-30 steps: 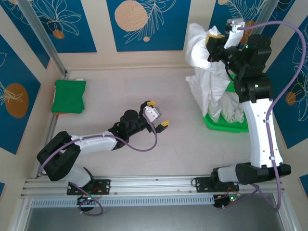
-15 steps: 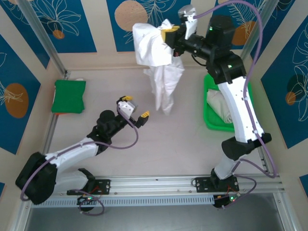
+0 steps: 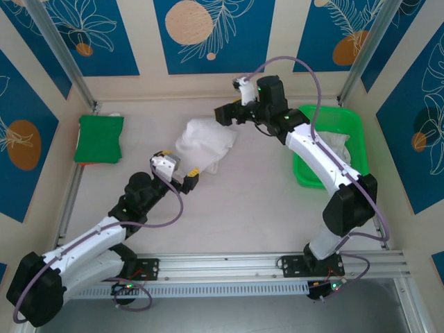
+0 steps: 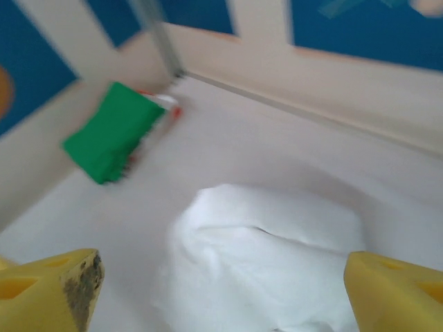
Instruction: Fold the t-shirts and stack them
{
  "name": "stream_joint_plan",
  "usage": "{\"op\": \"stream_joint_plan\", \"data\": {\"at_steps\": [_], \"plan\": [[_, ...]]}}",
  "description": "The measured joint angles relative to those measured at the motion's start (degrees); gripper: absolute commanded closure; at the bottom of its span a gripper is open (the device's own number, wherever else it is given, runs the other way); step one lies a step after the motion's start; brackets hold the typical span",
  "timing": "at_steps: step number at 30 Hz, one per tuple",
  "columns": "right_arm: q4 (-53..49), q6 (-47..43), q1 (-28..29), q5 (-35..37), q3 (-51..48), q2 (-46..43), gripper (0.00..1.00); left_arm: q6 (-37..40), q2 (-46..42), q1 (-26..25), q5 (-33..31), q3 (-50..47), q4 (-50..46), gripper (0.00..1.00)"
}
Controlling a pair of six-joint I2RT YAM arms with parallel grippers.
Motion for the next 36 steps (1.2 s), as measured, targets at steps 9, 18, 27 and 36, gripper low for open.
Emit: {"op": "stream_joint_plan", "data": {"at_steps": [9,18,27,36], "plan": [[-2.23,15.69,-11.87,11.39,-11.67,3.04,0.12,-2.03,8.31,0.02,0.28,0.5,1.11,0.0],[-5.03,22.08,-12.15,18.91,-14.1,12.44,0.14,-3.93,8.96,0.07,-0.81,1.6,2.05,0.0],[-4.87,23.69,-15.3,24.65,-16.02,12.61,0.14,-5.33,8.83,0.15,-3.85,1.68,0.74,0.0],[-4.87,22.75,-18.49,26.03,-18.14,10.69,0.13,-8.9,8.57,2.1,-5.51,1.7,-0.04,0.0]]}}
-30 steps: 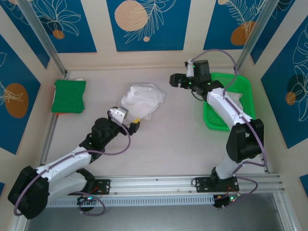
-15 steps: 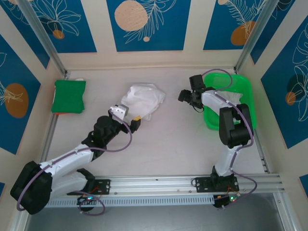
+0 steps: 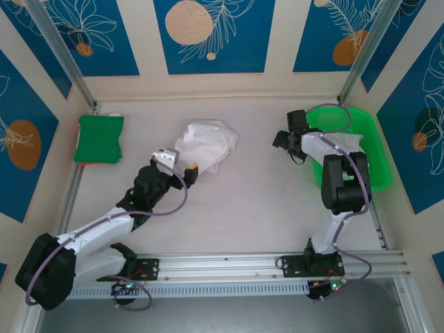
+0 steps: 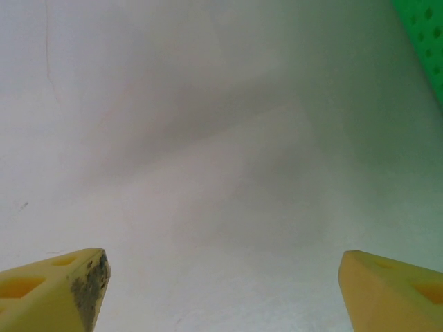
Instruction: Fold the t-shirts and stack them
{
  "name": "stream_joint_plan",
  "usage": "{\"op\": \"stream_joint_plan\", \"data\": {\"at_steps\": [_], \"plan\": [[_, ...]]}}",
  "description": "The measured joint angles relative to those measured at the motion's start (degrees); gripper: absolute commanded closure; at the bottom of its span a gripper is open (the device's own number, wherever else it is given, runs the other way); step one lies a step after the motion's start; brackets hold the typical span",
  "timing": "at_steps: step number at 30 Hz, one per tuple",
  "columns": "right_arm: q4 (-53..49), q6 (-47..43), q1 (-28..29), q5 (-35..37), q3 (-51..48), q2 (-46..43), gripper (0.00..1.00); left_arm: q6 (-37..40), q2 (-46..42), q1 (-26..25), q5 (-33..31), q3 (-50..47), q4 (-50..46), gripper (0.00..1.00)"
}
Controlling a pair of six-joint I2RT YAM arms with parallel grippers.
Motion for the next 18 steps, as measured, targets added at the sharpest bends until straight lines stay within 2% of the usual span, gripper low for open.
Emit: {"op": "stream_joint_plan", "data": {"at_steps": [6,12,18], "plan": [[1.95,-4.57,3.43,-0.52,-0.98,-4.79,0.11,-4.83,-1.57,3.76,-0.22,0.0,-2.36,0.0],[7.41,-10.4,16.98,-3.37,0.7,-6.03,0.1,-13.44,-2.01,10.82,-1.68,0.59,-9.03,0.0],[11.78,-15.67,30.91,-6.14,9.88,2.29,0.09,-22.56,-2.01,17.7,-2.36,2.56,-19.61,0.0]]}}
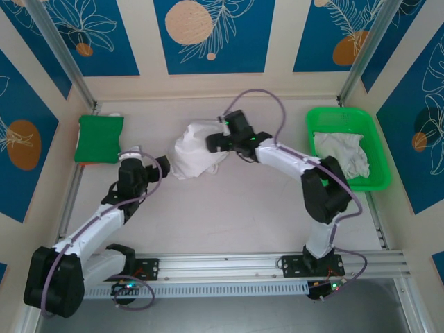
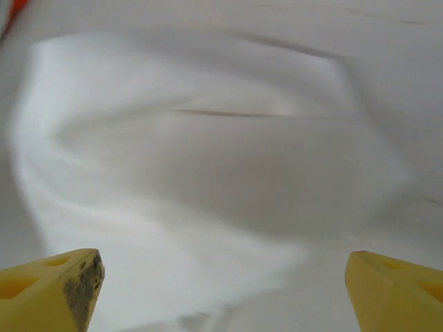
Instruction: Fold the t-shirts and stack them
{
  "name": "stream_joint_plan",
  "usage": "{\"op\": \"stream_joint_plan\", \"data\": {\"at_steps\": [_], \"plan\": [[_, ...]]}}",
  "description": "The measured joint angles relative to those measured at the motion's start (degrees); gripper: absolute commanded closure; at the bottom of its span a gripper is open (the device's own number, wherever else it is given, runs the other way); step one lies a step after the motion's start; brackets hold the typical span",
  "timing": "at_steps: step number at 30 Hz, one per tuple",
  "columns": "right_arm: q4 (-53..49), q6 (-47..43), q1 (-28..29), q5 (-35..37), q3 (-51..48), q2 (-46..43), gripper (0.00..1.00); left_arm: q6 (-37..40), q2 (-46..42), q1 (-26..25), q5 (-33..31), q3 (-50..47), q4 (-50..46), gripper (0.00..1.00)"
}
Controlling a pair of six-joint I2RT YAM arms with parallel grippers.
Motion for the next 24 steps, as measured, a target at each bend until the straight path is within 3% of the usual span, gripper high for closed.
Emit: {"op": "stream_joint_plan", "data": {"at_steps": [4,6,8,12,14,18,24], "plan": [[1.03,-3.54,6.47,-0.35,7.06,8.24,0.11,-4.92,-0.52,4.02,0.26,0.42,-6.36,0.0],[0.96,-5.49,8.52,0.04,10.08,12.17,0.18,-6.54,-1.27,5.73,0.7,0.39,-8.7,0.0],[0.74,-7.76,10.03,2.03,12.66,15.76,0.32,-7.58,-2.27,6.93,1.07,0.35,-10.29,0.0],[0.57,-10.38,11.65,6.95,16.06,21.35,0.85,-8.48,-4.52,8.02,1.38,0.13,-12.39,0.0],[0.35,-10.97,11.74,7.69,15.8,21.62,1.0,-8.46,-5.38,8.07,1.57,0.07,-13.22,0.0],[3.19,-11.82,11.54,7.93,11.58,17.57,1.0,-7.78,-6.32,8.09,2.54,-1.14,-12.94,0.0],[8.37,-6.91,7.19,0.98,-2.56,0.68,1.0,-5.7,-4.28,8.11,6.86,-1.81,-9.64,0.0]]}}
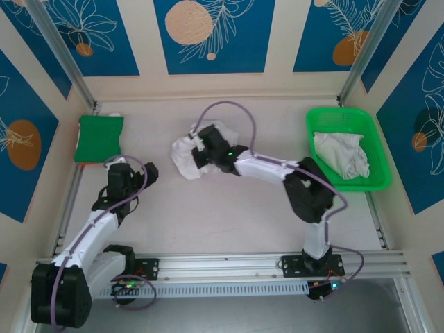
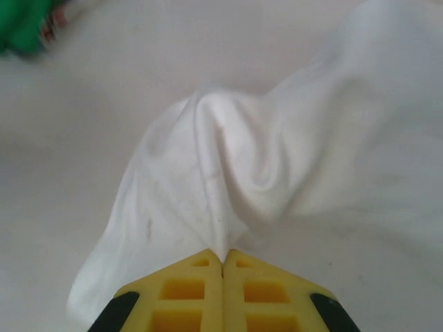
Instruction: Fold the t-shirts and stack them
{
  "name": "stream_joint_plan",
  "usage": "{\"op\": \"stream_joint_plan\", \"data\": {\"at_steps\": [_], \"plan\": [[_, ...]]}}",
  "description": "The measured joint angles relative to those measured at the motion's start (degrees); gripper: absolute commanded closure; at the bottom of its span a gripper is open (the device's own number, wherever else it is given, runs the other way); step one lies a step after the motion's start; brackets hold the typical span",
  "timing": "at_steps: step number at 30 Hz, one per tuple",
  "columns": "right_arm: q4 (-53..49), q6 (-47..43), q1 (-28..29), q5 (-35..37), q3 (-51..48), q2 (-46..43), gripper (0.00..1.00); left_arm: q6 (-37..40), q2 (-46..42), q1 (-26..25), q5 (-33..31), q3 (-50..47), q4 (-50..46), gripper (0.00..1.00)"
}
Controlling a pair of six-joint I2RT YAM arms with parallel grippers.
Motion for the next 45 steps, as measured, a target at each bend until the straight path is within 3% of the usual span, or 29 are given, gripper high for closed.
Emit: {"op": "stream_joint_plan", "data": {"at_steps": [5,9,14,20,22,24,29,36,45], "plan": [[5.88,10.23,-11.32,-11.58,-7.54,-9.97,1.0,1.46,4.22,-0.24,4.17,0.0,4.63,0.0],[8.39,18.16,-19.47,-17.14,-13.49,-12.57,1.0,2.45,7.41,-1.4,6.38,0.15,8.31,0.0],[7.15,22.49,-23.32,-19.58,-16.72,-12.66,1.0,2.01,11.78,-3.85,7.8,1.68,11.82,0.0],[6.54,25.31,-26.6,-19.02,-20.37,-16.81,1.0,-5.38,19.58,-6.78,7.65,4.9,15.1,0.0],[6.12,26.12,-27.8,-18.47,-21.16,-18.08,1.0,-7.43,22.82,-7.89,7.19,6.75,15.08,0.07],[5.49,26.71,-28.98,-17.88,-21.53,-18.97,1.0,-9.38,26.64,-9.35,6.43,9.94,14.14,0.21],[4.81,27.43,-31.06,-17.11,-23.15,-20.24,1.0,-12.48,34.88,-13.25,3.19,22.62,5.4,0.37],[4.33,28.35,-32.87,-16.68,-26.18,-21.49,1.0,-20.79,44.0,-17.03,-0.46,35.41,-8.74,0.48],[4.33,29.24,-35.26,-16.57,-29.0,-22.93,1.0,-26.97,51.1,-18.08,-0.68,37.86,-13.84,0.64]]}}
